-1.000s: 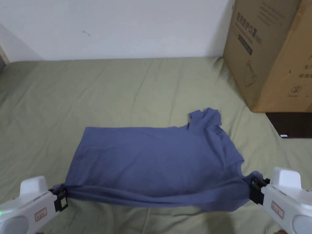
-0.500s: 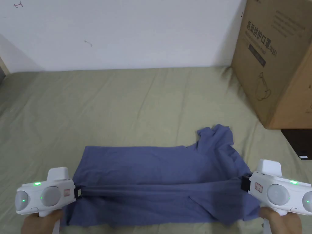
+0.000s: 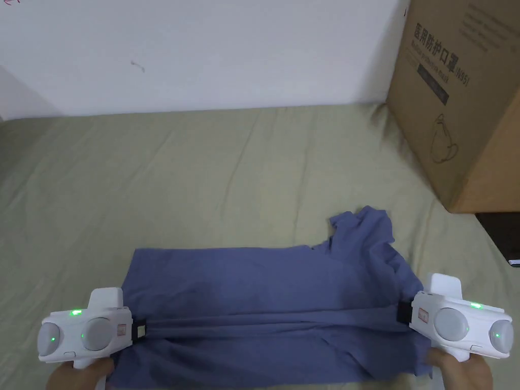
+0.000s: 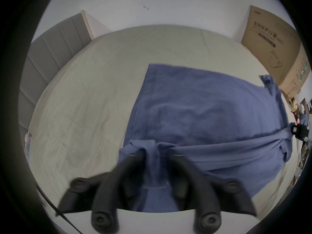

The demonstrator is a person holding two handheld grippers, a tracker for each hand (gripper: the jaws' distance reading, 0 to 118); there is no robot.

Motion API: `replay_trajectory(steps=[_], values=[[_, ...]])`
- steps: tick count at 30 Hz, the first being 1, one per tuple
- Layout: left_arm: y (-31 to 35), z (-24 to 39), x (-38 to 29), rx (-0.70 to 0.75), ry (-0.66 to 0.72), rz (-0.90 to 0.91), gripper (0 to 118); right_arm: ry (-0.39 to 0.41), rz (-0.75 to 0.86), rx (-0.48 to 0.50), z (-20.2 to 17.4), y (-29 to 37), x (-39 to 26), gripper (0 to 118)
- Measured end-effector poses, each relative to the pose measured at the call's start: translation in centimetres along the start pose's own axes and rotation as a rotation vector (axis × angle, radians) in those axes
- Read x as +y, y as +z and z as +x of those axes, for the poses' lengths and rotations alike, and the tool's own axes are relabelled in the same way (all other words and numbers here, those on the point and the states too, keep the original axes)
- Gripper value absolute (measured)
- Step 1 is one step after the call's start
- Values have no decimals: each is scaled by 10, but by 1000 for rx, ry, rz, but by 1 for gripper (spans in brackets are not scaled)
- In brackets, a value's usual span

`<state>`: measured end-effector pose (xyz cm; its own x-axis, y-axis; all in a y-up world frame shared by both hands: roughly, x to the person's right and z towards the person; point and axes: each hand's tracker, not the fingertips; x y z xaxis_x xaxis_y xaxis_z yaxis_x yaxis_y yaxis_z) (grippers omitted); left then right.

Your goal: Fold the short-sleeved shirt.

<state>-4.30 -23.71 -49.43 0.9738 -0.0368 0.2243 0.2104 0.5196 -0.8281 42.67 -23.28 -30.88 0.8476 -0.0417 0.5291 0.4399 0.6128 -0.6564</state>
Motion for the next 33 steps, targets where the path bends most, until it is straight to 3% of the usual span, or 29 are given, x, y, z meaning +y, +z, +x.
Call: replay_trajectory(steps=[2,3,5,14,16,18,20,21,23,24,30,33], values=[[23,3,5,-10,11,56,94,17,72,22,6,20,8,78],[40,4,6,-18,16,104,113,16,84,32,7,38,10,94],[79,9,8,-35,8,218,115,38,224,82,4,81,18,94],[217,28,-15,-54,-10,620,115,200,592,113,-11,244,1,94],[232,33,-26,-68,-23,672,105,213,640,97,-15,264,-10,90],[246,38,-39,-71,-48,738,79,213,670,89,-16,276,-20,78],[255,43,-51,-86,-71,765,73,225,687,86,-19,286,-29,74],[258,45,-56,-89,-77,776,51,235,697,82,-20,288,-32,60],[260,49,-66,-87,-85,801,10,241,710,68,-22,293,-39,14],[262,50,-70,-89,-85,804,0,239,712,60,-23,294,-42,0],[255,51,-76,-104,-128,737,0,254,706,79,-25,286,-45,0],[236,37,-64,-115,-83,631,0,249,693,88,-23,282,-41,0]])
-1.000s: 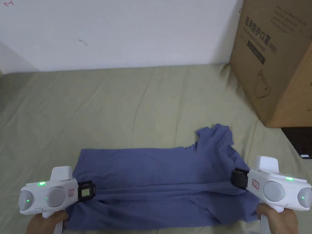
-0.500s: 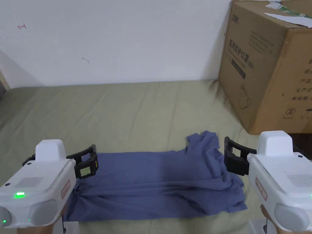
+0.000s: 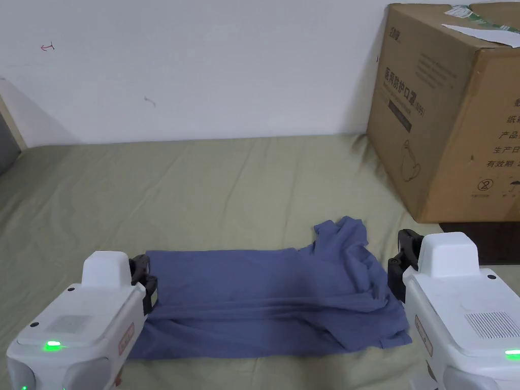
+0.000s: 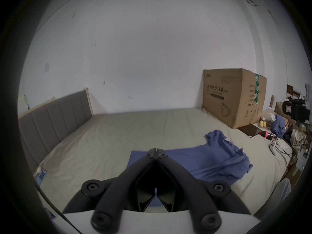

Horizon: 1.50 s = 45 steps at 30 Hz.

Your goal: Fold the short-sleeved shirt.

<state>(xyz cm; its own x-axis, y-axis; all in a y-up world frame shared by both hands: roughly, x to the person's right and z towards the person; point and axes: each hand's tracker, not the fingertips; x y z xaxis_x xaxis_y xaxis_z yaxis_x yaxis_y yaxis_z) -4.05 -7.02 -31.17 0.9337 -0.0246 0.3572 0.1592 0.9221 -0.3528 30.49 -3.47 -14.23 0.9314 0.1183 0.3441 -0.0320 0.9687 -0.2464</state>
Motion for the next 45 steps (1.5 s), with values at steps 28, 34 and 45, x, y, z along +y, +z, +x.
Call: replay_trajectory(steps=[28,34,45], values=[[-172,-91,-133,21,220,-702,8,-75,-264,-21,13,-85,-57,0],[-155,-87,-118,11,155,-616,7,-167,-449,-75,42,-131,-105,68],[-148,-86,-97,-2,175,-564,7,-181,-803,-71,48,-200,-204,78]])
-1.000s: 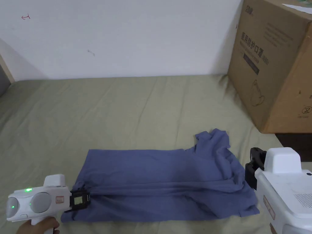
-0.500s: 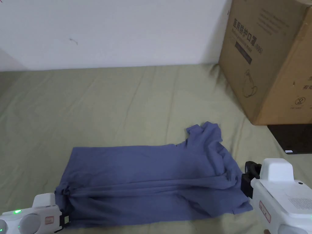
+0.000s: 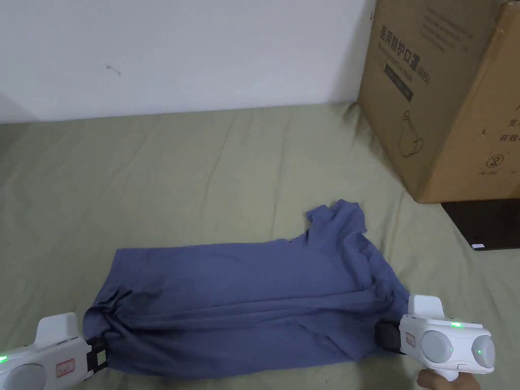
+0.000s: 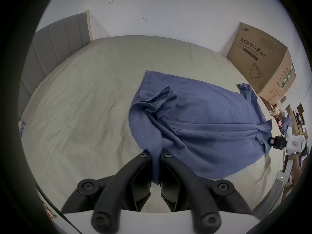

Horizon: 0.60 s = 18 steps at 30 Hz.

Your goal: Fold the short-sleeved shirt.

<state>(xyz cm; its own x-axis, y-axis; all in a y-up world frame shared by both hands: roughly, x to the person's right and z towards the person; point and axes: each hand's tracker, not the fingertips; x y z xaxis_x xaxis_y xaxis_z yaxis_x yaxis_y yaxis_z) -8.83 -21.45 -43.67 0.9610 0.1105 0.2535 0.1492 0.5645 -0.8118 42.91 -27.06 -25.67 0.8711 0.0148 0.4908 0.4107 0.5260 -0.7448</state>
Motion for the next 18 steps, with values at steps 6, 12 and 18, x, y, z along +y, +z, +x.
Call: replay_trajectory(steps=[6,12,18], values=[[-1,-3,-6,5,32,-6,7,-23,6,101,-14,18,2,16],[8,-12,-13,8,81,2,7,0,65,102,1,40,6,10],[34,-19,-25,-25,121,22,7,-14,121,110,9,97,-12,10]])
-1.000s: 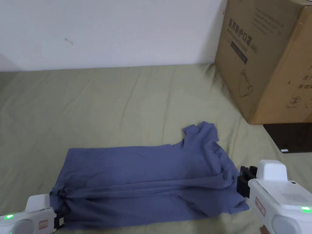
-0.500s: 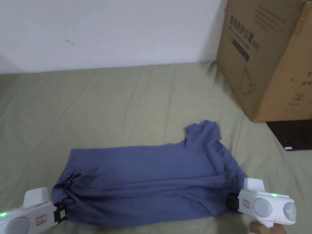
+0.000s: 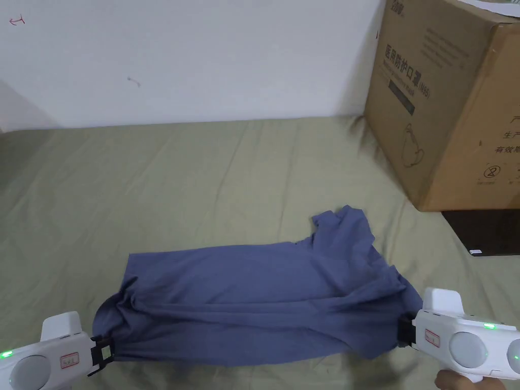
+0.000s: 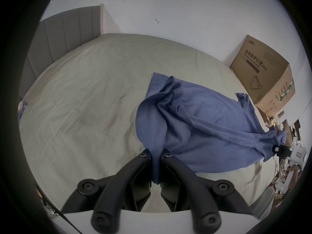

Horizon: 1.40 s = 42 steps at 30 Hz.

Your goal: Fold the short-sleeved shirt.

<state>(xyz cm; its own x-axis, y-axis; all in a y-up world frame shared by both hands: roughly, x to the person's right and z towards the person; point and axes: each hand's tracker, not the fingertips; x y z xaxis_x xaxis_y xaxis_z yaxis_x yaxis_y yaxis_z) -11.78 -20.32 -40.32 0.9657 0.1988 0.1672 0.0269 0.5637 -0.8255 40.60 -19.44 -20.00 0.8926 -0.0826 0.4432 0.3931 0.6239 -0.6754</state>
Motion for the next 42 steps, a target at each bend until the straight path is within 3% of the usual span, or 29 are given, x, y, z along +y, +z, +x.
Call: replay_trajectory(steps=[8,18,23,24,25,27,28,29,39,41,42], values=[[39,-17,-49,10,-14,-45,7,-31,-43,-12,8,56,-65,10],[5,-35,-101,74,11,-179,7,-89,-178,-51,30,2,-132,10],[11,-25,-97,100,-17,-172,9,-69,-157,-73,14,25,-121,11],[14,-22,-95,104,-32,-170,23,-65,-151,-76,12,31,-117,19],[21,-17,-92,116,-39,-167,40,-59,-128,-92,2,47,-109,34],[41,-8,-85,80,-37,-103,90,-49,-44,-75,-3,68,-94,79],[53,-2,-79,47,-26,-43,105,-48,1,-54,-6,82,-83,88],[66,5,-71,25,-17,11,110,-43,54,-39,-5,91,-71,89],[172,92,-6,-23,-158,590,109,136,592,11,-66,196,5,88],[180,105,-6,-7,-181,688,102,173,665,-17,-76,203,6,85],[183,109,-7,5,-187,712,91,176,677,-31,-79,203,6,79]])
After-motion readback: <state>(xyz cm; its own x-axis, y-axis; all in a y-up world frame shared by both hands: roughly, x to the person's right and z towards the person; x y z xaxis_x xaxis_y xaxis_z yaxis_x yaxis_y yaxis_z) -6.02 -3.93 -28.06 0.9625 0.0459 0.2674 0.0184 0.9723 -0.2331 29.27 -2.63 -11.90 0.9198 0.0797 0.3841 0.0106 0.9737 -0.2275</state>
